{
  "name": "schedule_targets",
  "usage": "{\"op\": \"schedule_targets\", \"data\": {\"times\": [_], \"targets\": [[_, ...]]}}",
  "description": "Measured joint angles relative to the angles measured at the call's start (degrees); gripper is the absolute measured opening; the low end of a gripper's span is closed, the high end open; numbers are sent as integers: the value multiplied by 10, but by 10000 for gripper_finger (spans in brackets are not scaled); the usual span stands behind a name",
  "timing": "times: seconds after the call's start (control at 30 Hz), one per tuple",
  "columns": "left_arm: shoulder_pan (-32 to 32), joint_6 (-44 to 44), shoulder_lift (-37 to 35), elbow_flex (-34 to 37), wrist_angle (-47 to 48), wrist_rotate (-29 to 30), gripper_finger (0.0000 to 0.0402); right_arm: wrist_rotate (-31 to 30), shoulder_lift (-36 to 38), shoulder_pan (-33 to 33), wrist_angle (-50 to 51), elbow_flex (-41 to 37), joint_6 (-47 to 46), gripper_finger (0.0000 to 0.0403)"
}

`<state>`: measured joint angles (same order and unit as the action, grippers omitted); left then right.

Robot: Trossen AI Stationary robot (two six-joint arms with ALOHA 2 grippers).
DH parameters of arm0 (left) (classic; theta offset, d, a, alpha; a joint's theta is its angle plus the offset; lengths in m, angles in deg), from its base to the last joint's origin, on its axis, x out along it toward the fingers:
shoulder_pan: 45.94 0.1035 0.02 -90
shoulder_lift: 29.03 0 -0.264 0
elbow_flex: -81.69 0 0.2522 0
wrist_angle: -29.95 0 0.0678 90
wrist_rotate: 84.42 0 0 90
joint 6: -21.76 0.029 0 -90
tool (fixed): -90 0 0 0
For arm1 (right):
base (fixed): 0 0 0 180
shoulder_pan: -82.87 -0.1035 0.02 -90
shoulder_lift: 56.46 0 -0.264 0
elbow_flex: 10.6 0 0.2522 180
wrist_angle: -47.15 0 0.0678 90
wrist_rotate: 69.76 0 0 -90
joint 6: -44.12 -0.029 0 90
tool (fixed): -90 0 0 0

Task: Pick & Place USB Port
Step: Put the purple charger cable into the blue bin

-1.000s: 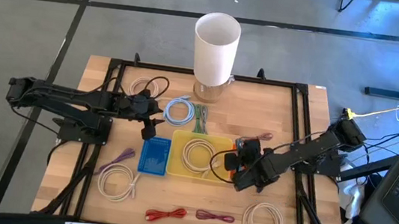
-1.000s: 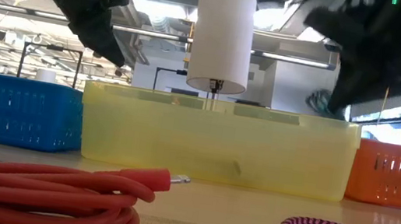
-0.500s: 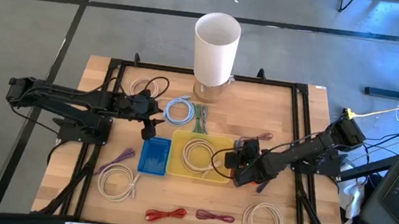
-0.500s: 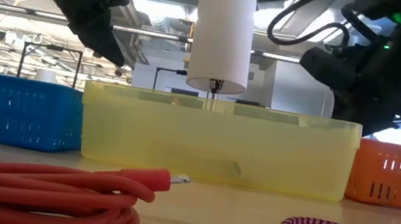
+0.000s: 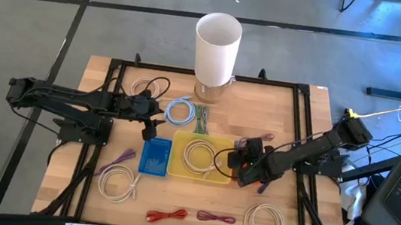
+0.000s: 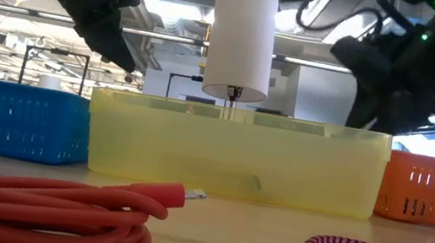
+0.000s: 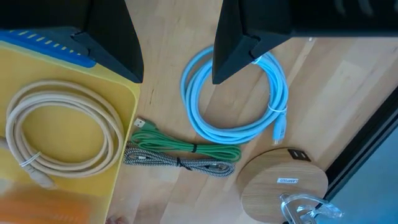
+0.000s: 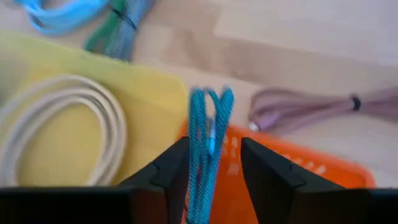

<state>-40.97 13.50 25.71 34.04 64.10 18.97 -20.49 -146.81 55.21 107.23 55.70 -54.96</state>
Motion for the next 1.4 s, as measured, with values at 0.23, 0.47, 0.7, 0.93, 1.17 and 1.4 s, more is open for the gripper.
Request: {"op": "schedule_targets", "data": {"times": [0.23, 0.47, 0.7, 0.93, 1.17, 1.4], "targets": [[0, -18, 0, 0, 16, -14, 184, -60, 72, -23, 2, 0, 58, 153], [-5, -101, 0, 0, 123, -30, 184, -192, 158, -69, -50, 1, 196, 153], [-57, -216, 0, 0, 223, -30, 184, -218, 208, -82, -133, 1, 366, 153], [-156, -384, 0, 0, 308, -57, 184, -208, 212, -82, -148, 1, 426, 153], [-287, -561, 0, 0, 353, -45, 184, -192, 212, -82, -147, 1, 443, 153], [-406, -669, 26, 0, 351, -29, 184, -182, 212, -82, -147, 1, 443, 153]]}}
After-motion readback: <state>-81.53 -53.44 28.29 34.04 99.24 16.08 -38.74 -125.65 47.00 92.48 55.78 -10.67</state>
